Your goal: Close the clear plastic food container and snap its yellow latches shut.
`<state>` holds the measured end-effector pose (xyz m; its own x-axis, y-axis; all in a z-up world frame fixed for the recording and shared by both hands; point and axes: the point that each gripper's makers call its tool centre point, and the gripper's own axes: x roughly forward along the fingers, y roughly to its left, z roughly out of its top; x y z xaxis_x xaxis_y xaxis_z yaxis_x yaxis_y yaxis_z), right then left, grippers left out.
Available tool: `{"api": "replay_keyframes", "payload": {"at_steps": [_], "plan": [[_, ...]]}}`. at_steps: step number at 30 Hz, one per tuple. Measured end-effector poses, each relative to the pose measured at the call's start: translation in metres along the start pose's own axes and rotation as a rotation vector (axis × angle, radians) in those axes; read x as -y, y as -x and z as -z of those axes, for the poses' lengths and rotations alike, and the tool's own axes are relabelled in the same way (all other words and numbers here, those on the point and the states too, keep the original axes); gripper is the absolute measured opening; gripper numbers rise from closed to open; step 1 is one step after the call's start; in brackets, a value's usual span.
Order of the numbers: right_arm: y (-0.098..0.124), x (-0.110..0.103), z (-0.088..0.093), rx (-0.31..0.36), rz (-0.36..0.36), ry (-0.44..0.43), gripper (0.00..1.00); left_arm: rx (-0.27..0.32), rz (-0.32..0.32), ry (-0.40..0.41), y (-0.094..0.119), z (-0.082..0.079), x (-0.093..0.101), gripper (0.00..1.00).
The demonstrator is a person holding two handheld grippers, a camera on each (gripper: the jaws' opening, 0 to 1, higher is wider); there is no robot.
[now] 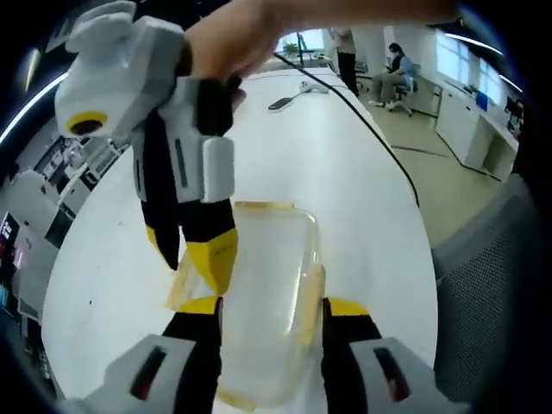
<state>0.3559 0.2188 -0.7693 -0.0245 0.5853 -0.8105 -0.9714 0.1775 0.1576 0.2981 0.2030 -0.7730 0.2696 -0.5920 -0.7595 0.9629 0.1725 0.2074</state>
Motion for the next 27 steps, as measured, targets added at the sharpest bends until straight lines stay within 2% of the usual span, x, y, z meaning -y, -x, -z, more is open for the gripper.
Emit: {"api": "replay_keyframes", "payload": {"at_steps": [5, 8, 11, 12, 13, 16, 27], "plan": [[-0.002, -0.002, 0.0, -0.048, -0.049, 0.025, 0.36, 0.004, -0.003, -0.001, 0.0, 0.0, 0.0, 0.41], [-0.005, -0.002, 0.0, -0.074, -0.067, 0.027, 0.39, 0.011, -0.005, -0.004, -0.001, -0.001, -0.001, 0.41], [-0.005, -0.01, 0.001, -0.107, -0.124, 0.05, 0.33, 0.029, -0.007, 0.017, -0.001, -0.001, -0.002, 0.41], [-0.005, -0.017, 0.002, -0.12, -0.163, 0.042, 0.31, 0.029, -0.008, 0.014, -0.001, -0.001, -0.002, 0.41], [-0.006, -0.012, 0.0, -0.121, -0.138, 0.054, 0.31, 0.03, -0.009, 0.012, -0.001, -0.001, -0.002, 0.41], [-0.006, -0.013, 0.002, -0.145, -0.147, 0.09, 0.3, 0.032, -0.015, 0.01, -0.002, -0.001, -0.002, 0.41], [-0.008, -0.01, 0.005, -0.223, -0.163, 0.119, 0.28, 0.038, -0.03, 0.015, -0.003, 0.001, -0.002, 0.39]]}}
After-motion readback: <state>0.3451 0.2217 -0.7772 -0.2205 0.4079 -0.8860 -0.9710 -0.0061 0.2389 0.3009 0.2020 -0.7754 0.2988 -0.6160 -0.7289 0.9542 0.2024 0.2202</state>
